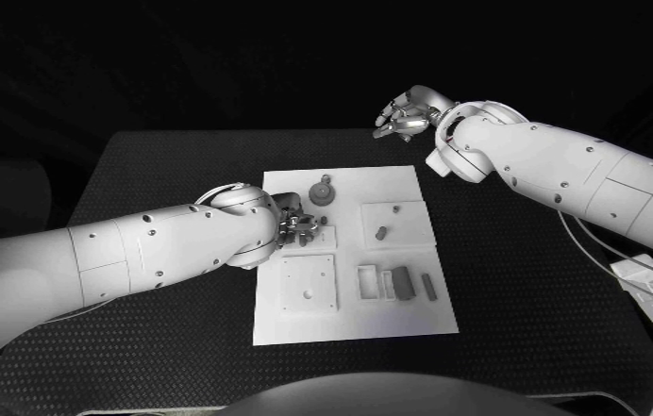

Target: Assemble the parts on the task board

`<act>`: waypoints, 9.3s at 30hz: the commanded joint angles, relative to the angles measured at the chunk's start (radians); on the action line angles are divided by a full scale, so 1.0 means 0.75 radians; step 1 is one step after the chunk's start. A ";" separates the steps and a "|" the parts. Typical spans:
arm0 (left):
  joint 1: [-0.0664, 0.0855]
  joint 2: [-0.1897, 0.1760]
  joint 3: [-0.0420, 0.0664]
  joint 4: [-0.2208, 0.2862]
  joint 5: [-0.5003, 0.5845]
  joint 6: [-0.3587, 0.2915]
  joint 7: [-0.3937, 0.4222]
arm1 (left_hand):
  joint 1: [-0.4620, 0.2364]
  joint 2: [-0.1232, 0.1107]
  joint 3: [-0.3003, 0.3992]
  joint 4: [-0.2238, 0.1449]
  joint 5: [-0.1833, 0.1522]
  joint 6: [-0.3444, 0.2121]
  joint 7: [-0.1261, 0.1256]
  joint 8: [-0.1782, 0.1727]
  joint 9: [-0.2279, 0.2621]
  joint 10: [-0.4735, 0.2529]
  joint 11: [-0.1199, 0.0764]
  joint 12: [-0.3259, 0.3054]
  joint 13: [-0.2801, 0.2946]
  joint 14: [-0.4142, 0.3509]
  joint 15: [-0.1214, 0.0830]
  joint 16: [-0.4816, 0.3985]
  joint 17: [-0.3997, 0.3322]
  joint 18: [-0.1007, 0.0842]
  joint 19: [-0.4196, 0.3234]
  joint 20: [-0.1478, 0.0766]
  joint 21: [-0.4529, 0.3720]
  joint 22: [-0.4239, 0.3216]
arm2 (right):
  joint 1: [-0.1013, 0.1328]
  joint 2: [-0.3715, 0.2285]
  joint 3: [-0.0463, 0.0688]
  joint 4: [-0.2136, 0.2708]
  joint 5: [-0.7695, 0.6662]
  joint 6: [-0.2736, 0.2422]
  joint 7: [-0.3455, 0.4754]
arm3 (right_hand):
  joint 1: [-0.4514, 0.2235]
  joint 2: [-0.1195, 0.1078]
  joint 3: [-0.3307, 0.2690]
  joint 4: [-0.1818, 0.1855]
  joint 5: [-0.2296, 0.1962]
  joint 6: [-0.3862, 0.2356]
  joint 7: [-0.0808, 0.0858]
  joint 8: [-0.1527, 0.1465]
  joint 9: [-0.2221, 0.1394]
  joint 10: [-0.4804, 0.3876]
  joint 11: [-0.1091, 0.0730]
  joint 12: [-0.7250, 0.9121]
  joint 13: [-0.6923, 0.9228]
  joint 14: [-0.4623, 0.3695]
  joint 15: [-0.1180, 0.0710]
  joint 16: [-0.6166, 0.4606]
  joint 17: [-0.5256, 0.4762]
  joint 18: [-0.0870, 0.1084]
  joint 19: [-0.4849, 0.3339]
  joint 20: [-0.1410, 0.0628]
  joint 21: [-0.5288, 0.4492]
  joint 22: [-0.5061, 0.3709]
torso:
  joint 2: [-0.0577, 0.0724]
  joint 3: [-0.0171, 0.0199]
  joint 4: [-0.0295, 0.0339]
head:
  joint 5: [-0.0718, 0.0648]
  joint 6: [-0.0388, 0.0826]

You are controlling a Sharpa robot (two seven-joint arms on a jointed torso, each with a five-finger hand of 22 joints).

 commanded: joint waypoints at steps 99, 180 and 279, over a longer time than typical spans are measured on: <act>-0.012 -0.012 -0.005 0.019 -0.016 0.053 0.018 | -0.015 -0.224 -0.041 0.095 -0.145 0.103 -0.105 -0.002 -0.004 0.047 -0.064 -0.003 -0.006 0.007 -0.016 0.001 -0.033 0.037 0.016 -0.012 -0.005 0.024 | -0.014 -0.001 0.001 -0.007 0.001 0.042 0.004 | -0.012 0.007 -0.010 0.004 -0.006 -0.004 0.011 -0.008 0.001 -0.013 -0.001 0.001 -0.004 -0.015 0.002 -0.003 -0.003 0.019 -0.015 0.001 -0.010 0.016 | 0.001 0.0001 -0.0002 | 0.001 0.005; 0.033 -0.092 0.087 0.083 0.070 0.058 0.039 | 0.035 -0.459 -0.034 0.209 -0.184 -0.044 -0.052 -0.069 -0.013 -0.062 -0.021 -0.041 -0.017 -0.090 -0.026 -0.026 -0.047 0.011 -0.041 -0.011 -0.057 0.019 | -0.023 -0.003 0.001 -0.021 0.027 0.042 0.002 | -0.040 -0.014 -0.015 0.030 -0.006 -0.076 0.034 -0.049 -0.016 -0.025 0.020 0.003 -0.010 -0.024 0.021 -0.005 -0.009 0.019 -0.022 0.005 -0.018 0.017 | -0.001 0.0007 -0.0001 | 0.004 0.016; 0.031 -0.017 0.006 0.002 0.101 0.092 0.042 | 0.149 -0.197 -0.304 0.013 -0.052 -0.126 0.028 -0.137 -0.220 -0.095 0.083 -0.652 -0.231 -0.110 0.038 -0.326 0.047 0.000 -0.078 0.044 -0.271 -0.089 | -0.030 -0.013 0.000 -0.023 0.035 0.050 0.002 | -0.050 -0.018 -0.015 0.044 -0.006 -0.110 0.048 -0.064 -0.026 -0.029 0.033 0.009 -0.013 -0.026 0.035 -0.003 -0.012 0.019 -0.023 0.006 -0.020 0.018 | 0.001 0.0007 -0.0008 | -0.008 0.006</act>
